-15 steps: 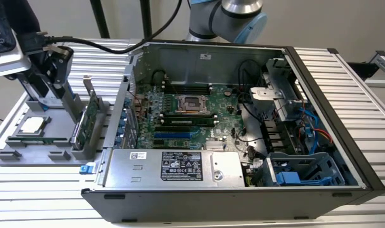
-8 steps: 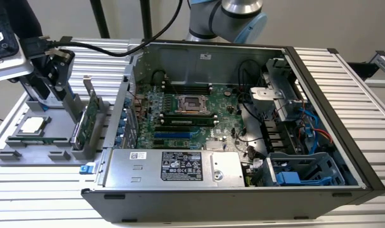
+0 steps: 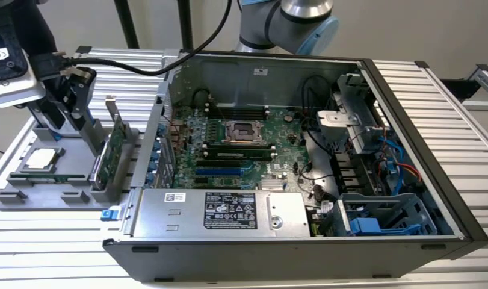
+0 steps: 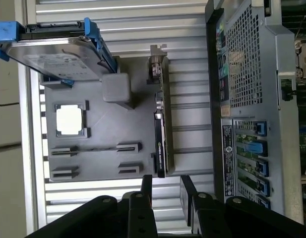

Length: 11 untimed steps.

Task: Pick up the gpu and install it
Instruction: 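Pick up the gpu and move the gpu toward the slot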

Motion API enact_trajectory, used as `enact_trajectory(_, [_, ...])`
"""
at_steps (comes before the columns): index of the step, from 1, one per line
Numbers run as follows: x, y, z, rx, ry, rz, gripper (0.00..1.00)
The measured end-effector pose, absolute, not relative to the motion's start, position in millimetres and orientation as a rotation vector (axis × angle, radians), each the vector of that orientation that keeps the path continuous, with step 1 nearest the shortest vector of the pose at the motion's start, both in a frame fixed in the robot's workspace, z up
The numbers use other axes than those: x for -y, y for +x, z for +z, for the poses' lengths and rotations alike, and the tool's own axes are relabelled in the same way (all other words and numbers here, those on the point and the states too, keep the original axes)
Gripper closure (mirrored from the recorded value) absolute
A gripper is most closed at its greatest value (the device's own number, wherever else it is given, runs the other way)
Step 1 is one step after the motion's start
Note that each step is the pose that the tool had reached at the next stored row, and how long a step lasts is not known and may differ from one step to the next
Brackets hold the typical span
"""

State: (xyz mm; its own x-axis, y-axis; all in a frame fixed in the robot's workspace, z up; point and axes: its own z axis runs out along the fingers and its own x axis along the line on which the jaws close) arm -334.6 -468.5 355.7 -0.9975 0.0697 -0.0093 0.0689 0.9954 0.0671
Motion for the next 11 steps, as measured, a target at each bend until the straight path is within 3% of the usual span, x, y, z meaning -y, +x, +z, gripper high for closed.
enact_trajectory(11, [468.5,-334.6,353.6,-3.126,0.108,0.104,1.00])
